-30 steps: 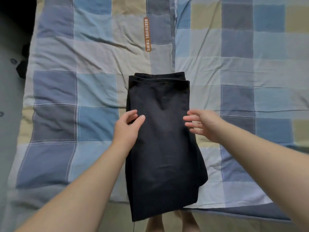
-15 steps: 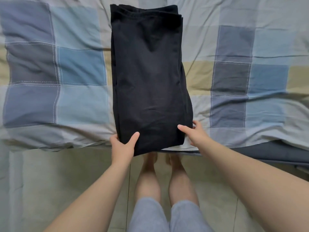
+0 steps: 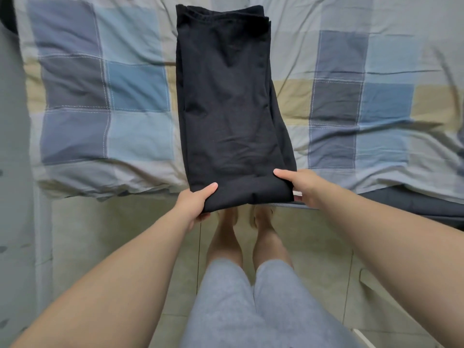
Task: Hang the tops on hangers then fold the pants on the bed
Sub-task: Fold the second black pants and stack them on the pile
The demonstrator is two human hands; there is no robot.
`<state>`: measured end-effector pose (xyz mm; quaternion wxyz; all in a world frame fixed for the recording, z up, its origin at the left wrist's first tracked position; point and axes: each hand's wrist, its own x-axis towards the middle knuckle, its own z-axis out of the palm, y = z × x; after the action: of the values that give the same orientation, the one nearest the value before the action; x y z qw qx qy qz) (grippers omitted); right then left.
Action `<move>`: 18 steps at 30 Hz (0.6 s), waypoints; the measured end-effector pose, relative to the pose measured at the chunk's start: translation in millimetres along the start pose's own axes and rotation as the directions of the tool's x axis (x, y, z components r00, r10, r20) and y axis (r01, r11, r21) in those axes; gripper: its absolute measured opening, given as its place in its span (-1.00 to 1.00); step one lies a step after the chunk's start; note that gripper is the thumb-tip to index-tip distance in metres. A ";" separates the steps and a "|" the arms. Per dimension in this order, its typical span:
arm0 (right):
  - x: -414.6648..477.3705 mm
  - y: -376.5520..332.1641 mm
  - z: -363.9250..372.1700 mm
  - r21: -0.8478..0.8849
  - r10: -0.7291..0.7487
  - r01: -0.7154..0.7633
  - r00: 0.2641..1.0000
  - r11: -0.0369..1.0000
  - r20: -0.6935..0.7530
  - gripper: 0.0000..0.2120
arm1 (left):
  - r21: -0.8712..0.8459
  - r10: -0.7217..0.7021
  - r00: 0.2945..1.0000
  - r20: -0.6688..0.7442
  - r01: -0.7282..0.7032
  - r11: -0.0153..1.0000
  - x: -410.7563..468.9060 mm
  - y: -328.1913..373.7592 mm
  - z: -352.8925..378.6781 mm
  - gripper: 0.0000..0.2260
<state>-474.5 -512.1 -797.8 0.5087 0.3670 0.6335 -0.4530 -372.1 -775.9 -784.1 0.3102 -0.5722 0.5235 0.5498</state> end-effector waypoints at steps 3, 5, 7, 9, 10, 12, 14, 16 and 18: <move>-29.8 -1.4 0.0 0.094 0.020 -0.022 1.000 0.995 0.024 -0.58 | 0.028 -0.032 0.999 0.011 0.031 0.999 -27.0 1.3 -0.9 -0.69; -54.0 -1.4 1.0 0.126 0.017 -0.018 1.000 0.992 0.011 -0.57 | 0.043 -0.051 0.999 0.013 0.050 0.998 -48.8 0.1 -3.9 -0.71; -79.0 3.3 1.6 0.129 0.027 -0.025 1.000 0.991 -0.012 -0.57 | 0.063 -0.073 0.997 0.006 0.072 0.995 -72.0 -5.5 -7.2 -0.71; -102.5 11.3 0.6 0.126 0.051 -0.047 0.998 0.991 -0.027 -0.58 | 0.086 -0.106 0.994 0.002 0.105 0.991 -95.2 -13.5 -11.8 -0.70; -113.3 16.3 -0.4 0.127 0.066 -0.062 0.997 0.990 -0.028 -0.59 | 0.094 -0.127 0.992 0.005 0.126 0.988 -105.5 -17.6 -15.0 -0.68; -133.2 27.8 -1.8 0.139 0.094 -0.090 0.995 0.986 -0.024 -0.60 | 0.115 -0.173 0.985 0.017 0.170 0.979 -123.6 -25.4 -21.1 -0.62; -147.8 39.6 -1.4 0.154 0.115 -0.110 0.993 0.982 -0.024 -0.62 | 0.142 -0.217 0.976 0.018 0.212 0.967 -137.6 -29.5 -26.6 -0.57; -157.6 48.8 0.5 0.163 0.132 -0.127 0.991 0.978 -0.020 -0.64 | 0.154 -0.246 0.969 0.011 0.242 0.958 -146.9 -29.4 -30.7 -0.56; -163.6 51.5 2.5 0.179 0.146 -0.142 0.989 0.974 -0.013 -0.66 | 0.147 -0.244 0.970 -0.015 0.244 0.959 -150.7 -23.5 -31.9 -0.60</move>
<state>-391.2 -498.7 -648.4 0.4974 0.4616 0.5689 -0.4647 -317.3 -760.7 -639.0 0.4180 -0.6069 0.4875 0.4682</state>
